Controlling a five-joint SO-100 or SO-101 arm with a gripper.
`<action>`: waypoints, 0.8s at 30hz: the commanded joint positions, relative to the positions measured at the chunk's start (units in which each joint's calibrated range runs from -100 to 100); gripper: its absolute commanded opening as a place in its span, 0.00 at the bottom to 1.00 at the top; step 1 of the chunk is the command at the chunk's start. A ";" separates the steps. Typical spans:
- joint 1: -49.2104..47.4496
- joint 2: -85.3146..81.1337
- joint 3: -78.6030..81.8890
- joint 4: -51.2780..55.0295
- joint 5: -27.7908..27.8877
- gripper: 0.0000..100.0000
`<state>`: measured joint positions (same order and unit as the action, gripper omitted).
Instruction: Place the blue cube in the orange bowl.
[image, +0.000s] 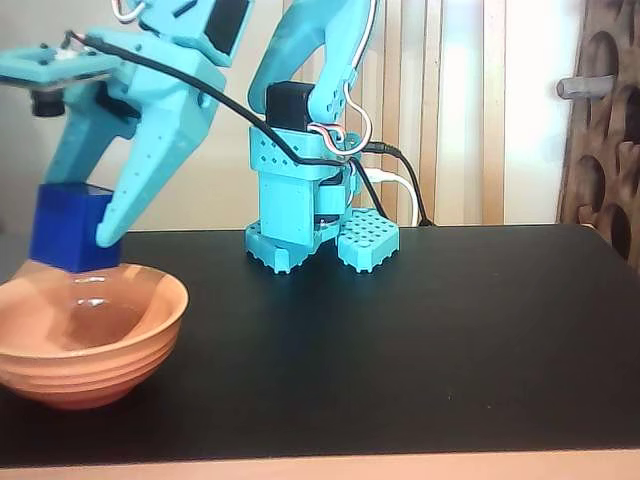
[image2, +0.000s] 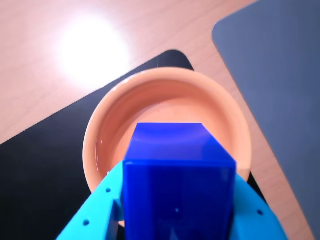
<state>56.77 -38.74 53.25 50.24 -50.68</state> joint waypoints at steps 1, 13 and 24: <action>0.20 2.23 -7.60 -5.12 0.34 0.14; 0.10 9.81 -7.42 -9.82 0.44 0.14; -1.01 15.01 -6.70 -10.96 0.44 0.13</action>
<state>56.77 -24.72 52.62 42.14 -50.57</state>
